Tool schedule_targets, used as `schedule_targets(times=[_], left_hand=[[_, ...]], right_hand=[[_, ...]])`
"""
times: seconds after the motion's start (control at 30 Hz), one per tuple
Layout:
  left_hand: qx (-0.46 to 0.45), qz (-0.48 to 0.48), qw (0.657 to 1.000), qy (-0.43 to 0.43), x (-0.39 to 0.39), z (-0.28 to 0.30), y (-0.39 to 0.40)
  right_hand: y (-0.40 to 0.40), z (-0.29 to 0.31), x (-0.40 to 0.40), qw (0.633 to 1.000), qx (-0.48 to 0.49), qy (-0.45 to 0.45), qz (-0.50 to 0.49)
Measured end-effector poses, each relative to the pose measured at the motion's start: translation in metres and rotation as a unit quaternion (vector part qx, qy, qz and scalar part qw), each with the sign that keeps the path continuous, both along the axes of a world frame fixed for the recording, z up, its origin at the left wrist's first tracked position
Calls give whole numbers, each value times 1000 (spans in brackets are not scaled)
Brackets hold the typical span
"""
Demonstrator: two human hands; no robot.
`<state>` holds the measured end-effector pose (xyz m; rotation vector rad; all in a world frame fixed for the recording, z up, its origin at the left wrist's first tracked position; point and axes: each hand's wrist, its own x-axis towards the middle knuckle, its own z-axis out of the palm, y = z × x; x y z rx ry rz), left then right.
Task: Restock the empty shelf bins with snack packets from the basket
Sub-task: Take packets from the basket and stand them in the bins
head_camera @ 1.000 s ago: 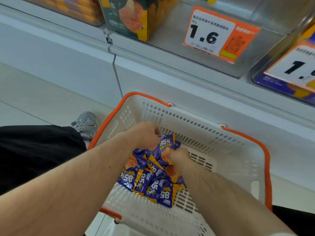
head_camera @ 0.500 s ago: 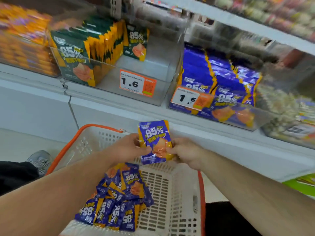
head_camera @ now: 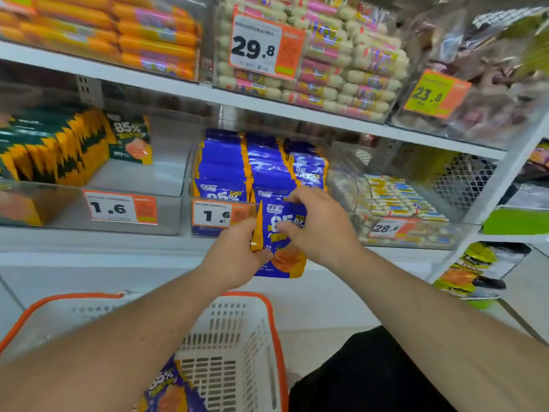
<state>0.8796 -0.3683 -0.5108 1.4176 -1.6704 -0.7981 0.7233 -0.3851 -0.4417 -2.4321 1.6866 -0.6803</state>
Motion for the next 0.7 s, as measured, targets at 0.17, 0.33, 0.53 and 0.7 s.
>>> schedule_targets(times=[0.17, 0.33, 0.53, 0.7], left_hand=[[-78, 5, 997, -20, -30, 40, -28], [-114, 56, 987, -100, -35, 58, -41], [-122, 56, 980, -146, -33, 42, -41], [-151, 53, 974, -163, -26, 30, -34]], right_hand=[[-22, 35, -36, 994, -98, -19, -34], [-51, 57, -60, 973, -208, -33, -91], [-81, 49, -61, 979, -121, 63, -151], [-106, 38, -51, 976, -11, 154, -155]])
